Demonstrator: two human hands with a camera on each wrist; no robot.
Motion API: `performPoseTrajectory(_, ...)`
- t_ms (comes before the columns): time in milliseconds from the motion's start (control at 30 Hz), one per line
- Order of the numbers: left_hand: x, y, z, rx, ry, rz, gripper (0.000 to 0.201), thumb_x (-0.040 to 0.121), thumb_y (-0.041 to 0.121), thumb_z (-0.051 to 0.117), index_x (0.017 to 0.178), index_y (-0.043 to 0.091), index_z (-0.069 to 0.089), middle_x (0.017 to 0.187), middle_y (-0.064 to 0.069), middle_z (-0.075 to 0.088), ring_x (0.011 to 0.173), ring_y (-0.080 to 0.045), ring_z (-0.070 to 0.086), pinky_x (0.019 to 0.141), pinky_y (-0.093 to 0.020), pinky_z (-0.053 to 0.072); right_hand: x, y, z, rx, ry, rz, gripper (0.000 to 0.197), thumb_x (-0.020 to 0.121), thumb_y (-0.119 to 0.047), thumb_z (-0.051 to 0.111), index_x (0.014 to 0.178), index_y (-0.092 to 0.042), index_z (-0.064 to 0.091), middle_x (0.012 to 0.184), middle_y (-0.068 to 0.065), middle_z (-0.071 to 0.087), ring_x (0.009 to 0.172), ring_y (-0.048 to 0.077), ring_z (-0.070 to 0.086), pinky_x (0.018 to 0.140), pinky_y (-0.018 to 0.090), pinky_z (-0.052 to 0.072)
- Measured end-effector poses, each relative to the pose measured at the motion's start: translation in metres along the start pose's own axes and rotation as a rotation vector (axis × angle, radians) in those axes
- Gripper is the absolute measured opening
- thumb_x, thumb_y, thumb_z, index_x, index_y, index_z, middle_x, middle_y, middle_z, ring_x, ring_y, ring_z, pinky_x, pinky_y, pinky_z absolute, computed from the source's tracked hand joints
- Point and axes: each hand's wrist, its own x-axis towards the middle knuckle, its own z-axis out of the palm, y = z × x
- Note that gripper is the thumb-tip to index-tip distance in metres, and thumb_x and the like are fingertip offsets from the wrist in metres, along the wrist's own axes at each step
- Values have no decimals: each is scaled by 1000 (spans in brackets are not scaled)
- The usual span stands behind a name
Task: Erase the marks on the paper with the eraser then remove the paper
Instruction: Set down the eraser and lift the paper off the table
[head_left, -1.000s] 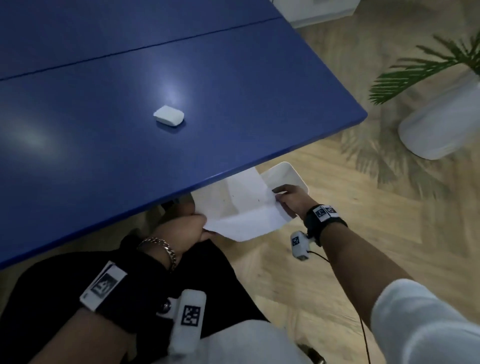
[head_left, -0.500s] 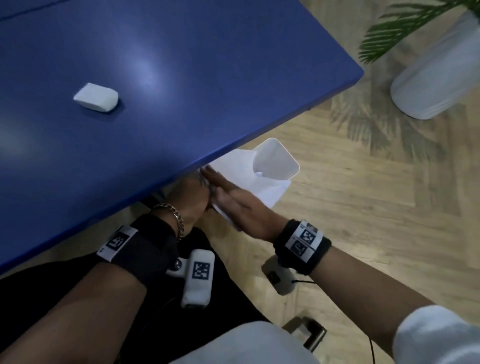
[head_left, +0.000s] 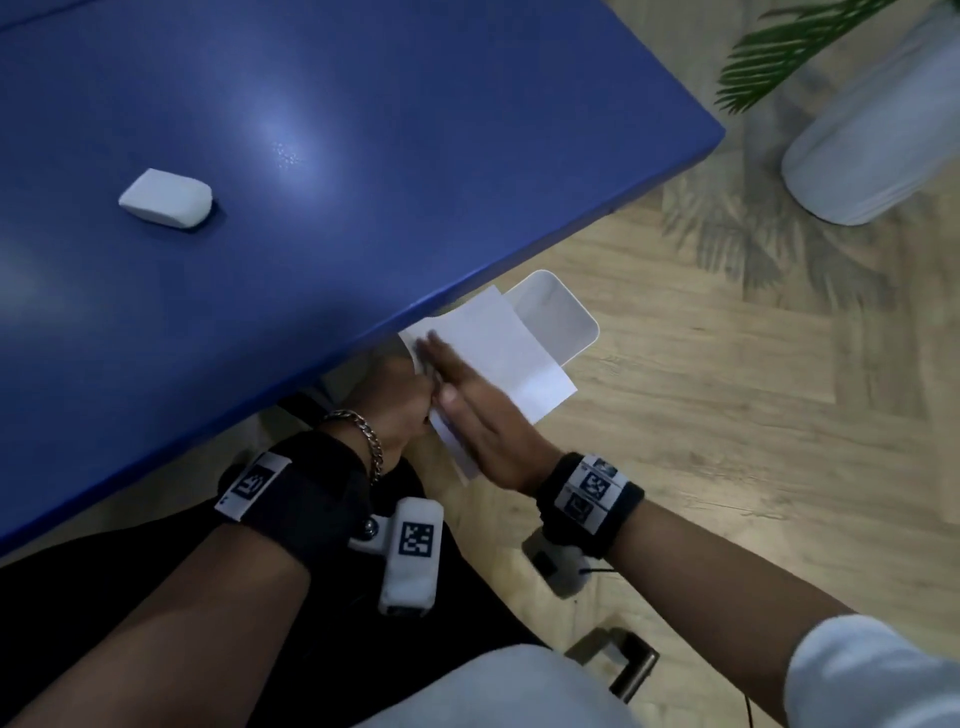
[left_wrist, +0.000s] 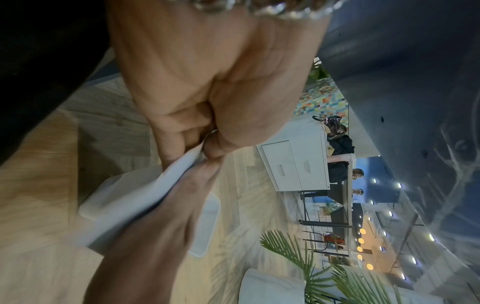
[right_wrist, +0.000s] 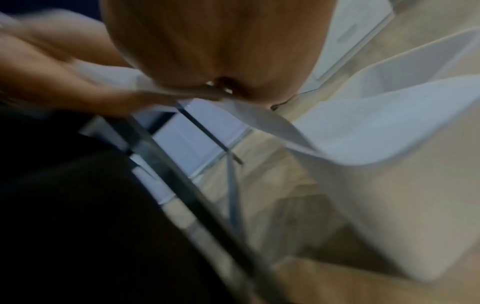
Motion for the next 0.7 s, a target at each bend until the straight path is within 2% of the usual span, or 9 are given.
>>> performPoseTrajectory(67,-6,4,0,-62,-19,7,33,83,14,56,112,14,73,103,-13,77,98,-30,75,86,-50,62,4,11,3,-3,-33,32,53,116,-31,28,168,-29,17,178,-3,12,165,15,9,135,43,6)
performPoseTrajectory(133,-3,0,-2,-88,-6,14,48,74,19,56,120,11,70,115,-16,74,107,-34,72,91,-53,60,12,52,-6,-277,-101,288,54,115,-45,21,168,-37,15,179,-4,6,165,23,4,132,58,-1)
performPoseTrajectory(233,7,-13,-6,-113,-8,-18,49,70,25,57,114,7,70,117,-19,71,109,-41,69,93,-62,57,17,101,-26,-653,-161,487,56,112,-49,23,164,-27,30,177,4,11,163,38,5,126,71,-1)
performPoseTrajectory(333,-10,1,-5,-139,1,3,43,71,22,54,108,7,70,110,-20,72,102,-40,69,90,-65,57,23,118,-50,-570,227,450,53,106,-35,37,152,-15,54,165,17,41,152,42,37,125,57,26)
performPoseTrajectory(400,-20,10,-6,-136,6,9,36,73,20,54,102,9,70,107,-18,73,100,-39,70,87,-65,58,34,116,-71,-467,362,609,48,105,-32,41,148,-18,58,151,13,59,141,39,51,116,53,38)
performPoseTrajectory(467,-20,13,-6,-116,28,-3,31,76,19,55,101,8,70,105,-18,73,98,-39,70,86,-64,59,49,122,-86,-463,227,812,43,108,-30,41,146,-22,58,146,9,63,138,36,53,114,53,33)
performPoseTrajectory(533,-17,16,-8,-84,83,-38,43,68,26,54,102,7,70,106,-20,72,99,-41,69,86,-64,58,63,127,-93,-439,94,899,43,108,-30,41,146,-21,59,148,11,59,141,35,49,114,48,30)
performPoseTrajectory(633,-13,16,-13,-38,137,-70,47,64,35,54,97,5,69,105,-22,72,100,-43,68,91,-62,57,78,134,-98,-400,-86,860,36,106,-18,52,134,-4,68,139,17,65,133,37,57,98,32,40)
performPoseTrajectory(700,-16,20,-15,-82,111,-95,28,80,34,63,91,10,70,109,-21,73,103,-40,69,94,-60,57,83,133,-102,-483,-180,795,26,107,-17,53,113,-3,74,122,14,70,124,35,63,88,28,40)
